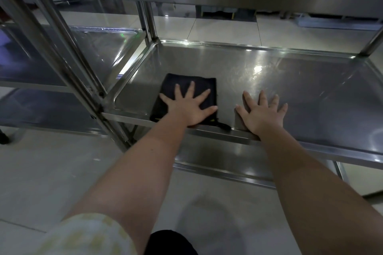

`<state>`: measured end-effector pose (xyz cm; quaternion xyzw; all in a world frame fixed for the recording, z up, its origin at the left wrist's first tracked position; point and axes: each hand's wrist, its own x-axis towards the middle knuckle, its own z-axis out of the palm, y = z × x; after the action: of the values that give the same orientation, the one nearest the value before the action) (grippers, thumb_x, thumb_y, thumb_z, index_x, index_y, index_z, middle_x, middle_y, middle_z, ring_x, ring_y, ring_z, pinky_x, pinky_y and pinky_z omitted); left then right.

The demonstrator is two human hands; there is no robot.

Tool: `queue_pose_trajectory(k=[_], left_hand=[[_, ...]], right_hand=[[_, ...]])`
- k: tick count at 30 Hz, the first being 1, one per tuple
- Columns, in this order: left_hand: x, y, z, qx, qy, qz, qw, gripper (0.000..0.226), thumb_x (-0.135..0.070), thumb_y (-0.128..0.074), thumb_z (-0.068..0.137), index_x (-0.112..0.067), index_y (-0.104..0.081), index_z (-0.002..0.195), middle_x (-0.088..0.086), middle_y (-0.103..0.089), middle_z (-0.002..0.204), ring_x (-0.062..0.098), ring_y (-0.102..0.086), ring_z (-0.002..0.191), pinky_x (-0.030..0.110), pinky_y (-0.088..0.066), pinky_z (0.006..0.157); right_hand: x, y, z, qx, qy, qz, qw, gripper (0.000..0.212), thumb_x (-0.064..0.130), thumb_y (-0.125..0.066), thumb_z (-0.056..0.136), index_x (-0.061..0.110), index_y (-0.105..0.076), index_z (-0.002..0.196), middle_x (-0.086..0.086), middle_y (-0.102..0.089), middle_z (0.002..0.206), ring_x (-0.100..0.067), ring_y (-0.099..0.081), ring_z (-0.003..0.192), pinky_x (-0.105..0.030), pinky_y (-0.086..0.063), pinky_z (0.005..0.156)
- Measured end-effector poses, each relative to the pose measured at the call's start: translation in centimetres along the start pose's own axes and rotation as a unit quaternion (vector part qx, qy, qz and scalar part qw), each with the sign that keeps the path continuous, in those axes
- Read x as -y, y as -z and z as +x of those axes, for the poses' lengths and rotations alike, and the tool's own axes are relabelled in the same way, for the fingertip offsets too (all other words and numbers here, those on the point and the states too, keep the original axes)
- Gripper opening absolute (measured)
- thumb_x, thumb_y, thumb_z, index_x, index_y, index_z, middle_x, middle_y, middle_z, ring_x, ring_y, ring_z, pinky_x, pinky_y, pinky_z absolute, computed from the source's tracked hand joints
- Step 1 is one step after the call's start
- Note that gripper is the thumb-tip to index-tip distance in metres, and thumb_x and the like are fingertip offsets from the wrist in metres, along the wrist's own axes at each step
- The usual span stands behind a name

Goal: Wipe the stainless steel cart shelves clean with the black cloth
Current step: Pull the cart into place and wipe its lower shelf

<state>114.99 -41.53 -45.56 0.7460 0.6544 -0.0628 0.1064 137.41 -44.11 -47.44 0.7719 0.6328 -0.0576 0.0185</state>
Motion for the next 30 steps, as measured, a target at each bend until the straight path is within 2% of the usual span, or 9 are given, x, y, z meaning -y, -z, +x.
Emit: queue_pose_trajectory(k=[5, 12, 15, 19, 22, 25, 26, 28, 30], left_hand=[[-1.8, -0.6, -0.5, 0.010, -0.003, -0.014, 1.000, 0.089, -0.100, -0.012, 0.061, -0.065, 0.003, 0.141, -0.014, 0.022, 0.159, 0.032, 0.023, 0.145, 0.078, 0.016, 0.093], [13.6, 1.3, -2.6, 0.016, 0.145, -0.001, 0.989, 0.096, -0.101, -0.007, 0.048, -0.069, 0.010, 0.137, -0.016, 0.020, 0.159, 0.032, 0.015, 0.147, 0.077, -0.002, 0.104], [15.5, 1.3, -3.0, 0.025, 0.155, 0.022, 0.987, 0.084, -0.097, -0.009, 0.060, -0.068, 0.014, 0.136, -0.013, 0.020, 0.160, 0.033, 0.014, 0.147, 0.076, -0.006, 0.106], [11.6, 0.6, -2.6, 0.008, 0.140, 0.003, 0.990, 0.079, -0.094, -0.015, 0.070, -0.066, 0.013, 0.138, -0.011, 0.020, 0.160, 0.037, 0.014, 0.147, 0.079, 0.000, 0.101], [5.2, -0.1, -2.4, 0.003, 0.069, -0.001, 0.998, 0.081, -0.095, -0.013, 0.069, -0.064, 0.010, 0.140, -0.009, 0.022, 0.160, 0.040, 0.016, 0.145, 0.080, 0.003, 0.098], [-2.4, -0.9, -2.8, 0.013, -0.006, 0.010, 1.000, 0.083, -0.094, -0.011, 0.069, -0.061, 0.008, 0.143, -0.007, 0.025, 0.159, 0.041, 0.021, 0.144, 0.081, 0.011, 0.094], [-4.5, -1.2, -3.2, 0.018, -0.028, 0.012, 0.999, 0.084, -0.093, -0.011, 0.070, -0.059, 0.007, 0.144, -0.006, 0.025, 0.159, 0.041, 0.023, 0.143, 0.081, 0.013, 0.093], [-7.4, -1.6, -3.9, 0.025, -0.063, 0.005, 0.998, 0.083, -0.092, -0.011, 0.073, -0.056, 0.004, 0.146, -0.004, 0.024, 0.160, 0.040, 0.024, 0.143, 0.079, 0.016, 0.094], [-8.2, -1.3, -4.5, 0.021, -0.081, -0.030, 0.996, 0.084, -0.090, -0.014, 0.075, -0.053, -0.002, 0.149, -0.004, 0.018, 0.161, 0.036, 0.021, 0.145, 0.076, 0.017, 0.099]], right_hand=[[-0.4, 0.1, 0.2, 0.007, 0.005, 0.012, 1.000, 0.072, 0.082, -0.006, 0.082, 0.055, 0.003, 0.148, -0.001, 0.006, 0.164, -0.039, 0.010, 0.148, -0.063, 0.005, 0.114], [-0.3, 0.0, 0.1, -0.010, 0.005, 0.024, 1.000, 0.073, 0.083, -0.009, 0.082, 0.055, -0.002, 0.148, -0.001, 0.003, 0.164, -0.039, 0.007, 0.148, -0.063, 0.006, 0.114], [-0.1, -0.1, 0.2, -0.011, 0.002, 0.013, 1.000, 0.073, 0.083, -0.007, 0.082, 0.054, 0.000, 0.148, -0.003, 0.004, 0.164, -0.040, 0.007, 0.148, -0.064, 0.005, 0.113], [0.1, -0.3, 0.1, -0.014, -0.002, 0.006, 1.000, 0.072, 0.081, -0.006, 0.082, 0.053, -0.002, 0.149, -0.004, 0.003, 0.164, -0.042, 0.006, 0.147, -0.065, 0.005, 0.113], [0.3, 0.1, -0.2, -0.001, -0.004, 0.014, 1.000, 0.069, 0.077, -0.011, 0.087, 0.051, -0.004, 0.150, -0.005, 0.000, 0.164, -0.043, 0.005, 0.147, -0.067, 0.005, 0.112], [0.1, 0.9, -1.1, -0.046, 0.039, 0.127, 0.990, 0.054, 0.050, -0.029, 0.099, 0.047, -0.012, 0.151, -0.003, -0.032, 0.156, -0.034, -0.022, 0.145, -0.067, 0.003, 0.112], [-0.1, 1.2, -1.7, -0.077, 0.058, 0.211, 0.973, 0.052, 0.037, -0.034, 0.101, 0.044, -0.021, 0.150, -0.001, -0.046, 0.146, -0.029, -0.037, 0.137, -0.062, 0.000, 0.115], [-0.6, 1.7, -3.1, -0.119, 0.069, 0.376, 0.917, 0.044, 0.022, -0.042, 0.100, 0.035, -0.045, 0.141, 0.004, -0.059, 0.127, -0.023, -0.056, 0.118, -0.035, -0.029, 0.114], [-1.2, 1.7, -4.5, -0.127, 0.057, 0.466, 0.874, 0.033, 0.018, -0.049, 0.098, 0.027, -0.059, 0.128, 0.008, -0.056, 0.115, -0.017, -0.059, 0.106, -0.005, -0.043, 0.078]])
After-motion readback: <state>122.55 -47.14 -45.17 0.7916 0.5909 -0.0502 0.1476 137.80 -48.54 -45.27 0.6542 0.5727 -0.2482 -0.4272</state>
